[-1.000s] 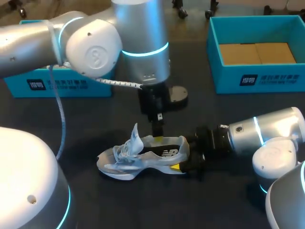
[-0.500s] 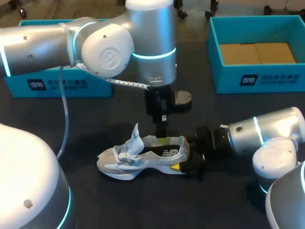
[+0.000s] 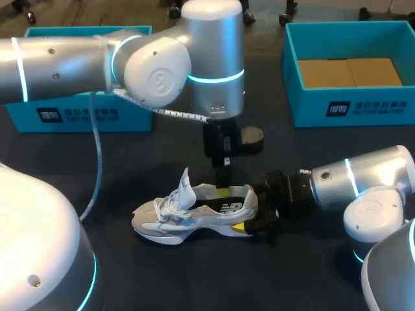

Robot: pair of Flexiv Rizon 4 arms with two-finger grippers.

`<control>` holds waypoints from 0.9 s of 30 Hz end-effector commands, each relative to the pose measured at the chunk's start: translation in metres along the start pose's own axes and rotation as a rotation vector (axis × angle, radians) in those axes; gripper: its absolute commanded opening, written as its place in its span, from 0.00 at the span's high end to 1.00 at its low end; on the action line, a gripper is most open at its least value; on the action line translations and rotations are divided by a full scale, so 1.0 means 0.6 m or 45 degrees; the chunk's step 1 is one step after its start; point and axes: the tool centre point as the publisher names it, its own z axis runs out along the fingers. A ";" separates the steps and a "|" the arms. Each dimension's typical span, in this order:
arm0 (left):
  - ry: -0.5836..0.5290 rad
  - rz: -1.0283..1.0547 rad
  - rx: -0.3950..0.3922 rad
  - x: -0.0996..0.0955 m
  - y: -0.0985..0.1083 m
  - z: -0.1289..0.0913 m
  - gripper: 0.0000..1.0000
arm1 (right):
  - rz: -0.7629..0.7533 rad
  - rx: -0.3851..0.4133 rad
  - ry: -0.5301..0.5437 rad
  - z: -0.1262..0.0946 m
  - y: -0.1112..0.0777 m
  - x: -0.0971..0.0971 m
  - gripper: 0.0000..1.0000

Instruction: Take the shoe out of the shoebox, open the shoe tongue, remove and reinsert the insole, then place the shoe into the shoebox

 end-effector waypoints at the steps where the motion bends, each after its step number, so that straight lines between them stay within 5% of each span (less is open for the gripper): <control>1: -0.003 0.004 -0.021 -0.008 -0.005 0.029 1.00 | 0.001 0.006 -0.001 0.001 0.002 0.001 1.00; 11: 0.063 0.036 -0.079 -0.010 0.015 0.078 1.00 | 0.001 0.006 -0.001 0.001 0.002 0.001 1.00; 27: 0.088 0.107 -0.108 0.027 0.069 0.094 1.00 | 0.001 0.006 -0.001 0.001 0.002 0.001 1.00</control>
